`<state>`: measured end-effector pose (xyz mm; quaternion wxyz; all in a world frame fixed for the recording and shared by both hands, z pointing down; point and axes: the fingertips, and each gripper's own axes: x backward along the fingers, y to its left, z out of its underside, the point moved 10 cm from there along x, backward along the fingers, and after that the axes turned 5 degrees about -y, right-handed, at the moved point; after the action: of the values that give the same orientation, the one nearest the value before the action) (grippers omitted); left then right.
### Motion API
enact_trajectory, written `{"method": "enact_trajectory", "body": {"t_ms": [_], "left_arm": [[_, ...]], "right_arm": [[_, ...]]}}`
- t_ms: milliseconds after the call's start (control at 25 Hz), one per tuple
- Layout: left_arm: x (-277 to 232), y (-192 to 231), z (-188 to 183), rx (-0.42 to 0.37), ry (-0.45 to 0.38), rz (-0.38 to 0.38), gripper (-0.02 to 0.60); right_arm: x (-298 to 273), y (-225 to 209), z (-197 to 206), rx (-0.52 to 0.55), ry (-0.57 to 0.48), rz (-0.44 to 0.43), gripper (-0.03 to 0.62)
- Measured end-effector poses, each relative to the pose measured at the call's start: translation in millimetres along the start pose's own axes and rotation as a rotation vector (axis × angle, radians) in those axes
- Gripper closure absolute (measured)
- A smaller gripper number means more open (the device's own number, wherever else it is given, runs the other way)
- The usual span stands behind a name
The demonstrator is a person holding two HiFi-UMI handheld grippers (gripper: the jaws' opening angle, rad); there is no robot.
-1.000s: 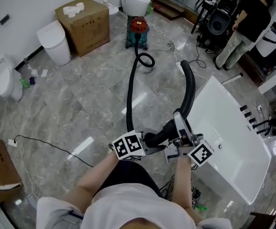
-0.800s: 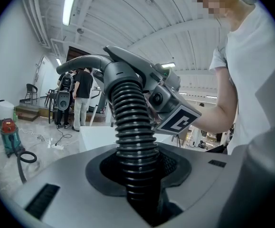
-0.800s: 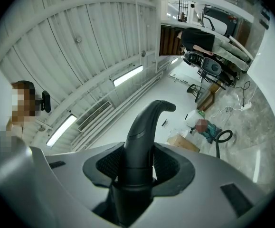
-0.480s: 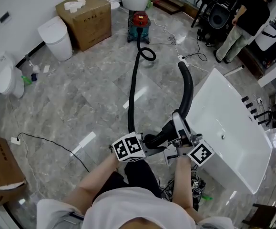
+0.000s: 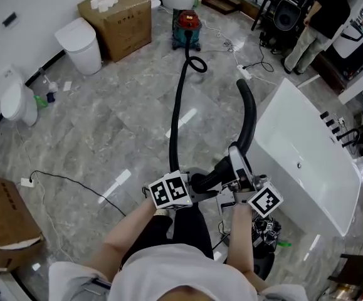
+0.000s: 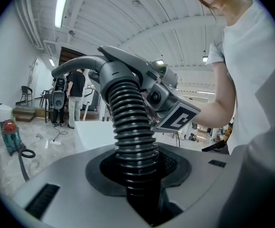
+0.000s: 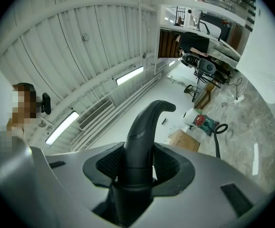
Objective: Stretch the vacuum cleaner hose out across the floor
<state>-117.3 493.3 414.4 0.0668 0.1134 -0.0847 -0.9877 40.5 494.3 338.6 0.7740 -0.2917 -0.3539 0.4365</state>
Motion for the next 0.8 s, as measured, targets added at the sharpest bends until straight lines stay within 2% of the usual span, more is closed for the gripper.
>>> {"method": "enact_trajectory", "body": {"t_ms": [400, 600, 800], "left_arm": [[35.4, -29.1, 20.8, -0.092, 0.052, 0.074, 0.443], [42.9, -23.8, 15.1, -0.125, 0.110, 0.089, 0.446], [36.4, -15.0, 4.7, -0.119, 0.095, 0.070, 0.449]], "right_arm": [[24.4, 33.8, 41.8, 0.015, -0.043, 0.035, 0.406], [26.7, 36.1, 38.2, 0.019, -0.023, 0.080, 0.405], [20.4, 28.7, 23.2, 0.009, -0.007, 0.086, 0.405]]}}
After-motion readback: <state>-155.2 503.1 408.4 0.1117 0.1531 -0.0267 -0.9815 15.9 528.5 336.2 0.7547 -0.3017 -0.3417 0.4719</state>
